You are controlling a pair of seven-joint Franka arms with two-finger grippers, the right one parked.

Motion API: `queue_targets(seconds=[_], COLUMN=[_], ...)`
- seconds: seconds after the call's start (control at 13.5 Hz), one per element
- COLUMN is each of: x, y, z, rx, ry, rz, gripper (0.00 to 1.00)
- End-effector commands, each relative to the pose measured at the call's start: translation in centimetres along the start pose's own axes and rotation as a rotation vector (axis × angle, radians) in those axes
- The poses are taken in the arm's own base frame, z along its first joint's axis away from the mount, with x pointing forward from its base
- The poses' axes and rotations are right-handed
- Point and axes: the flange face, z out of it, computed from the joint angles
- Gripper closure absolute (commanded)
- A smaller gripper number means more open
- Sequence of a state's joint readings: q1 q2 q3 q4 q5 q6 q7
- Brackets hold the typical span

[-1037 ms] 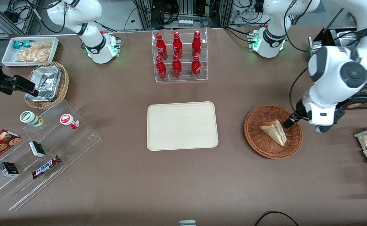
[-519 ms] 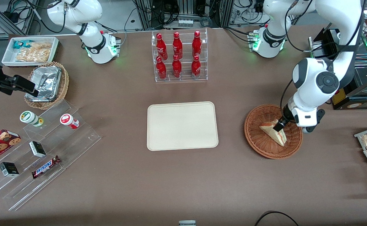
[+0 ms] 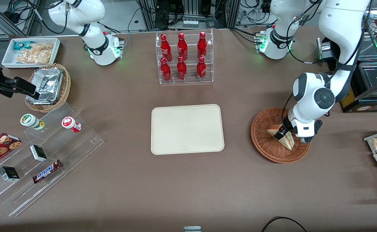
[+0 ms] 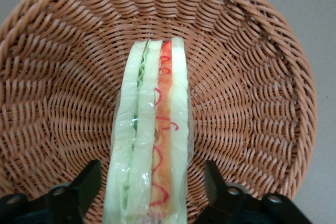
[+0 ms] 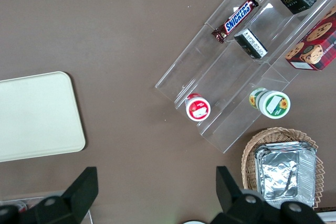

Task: Place sandwich from basket to tray
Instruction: 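Close the left gripper on the wrapped sandwich and lift it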

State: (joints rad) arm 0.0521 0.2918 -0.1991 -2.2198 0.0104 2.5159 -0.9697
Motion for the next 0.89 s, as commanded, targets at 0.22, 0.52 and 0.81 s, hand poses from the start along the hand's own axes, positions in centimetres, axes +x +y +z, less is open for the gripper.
queue_targets(seconds=[0.22, 0.52, 0.81], x=[1.2, -1.5, -14.4], y=[2.6, 9.8, 16.8], z=[-6.8, -19.8, -20.4], rx=[0.038, 0.096, 0.084], ry=[0.004, -0.009, -0.01], rz=[0.048, 0.14, 0.337], gripper=[0.94, 0.94, 0.94])
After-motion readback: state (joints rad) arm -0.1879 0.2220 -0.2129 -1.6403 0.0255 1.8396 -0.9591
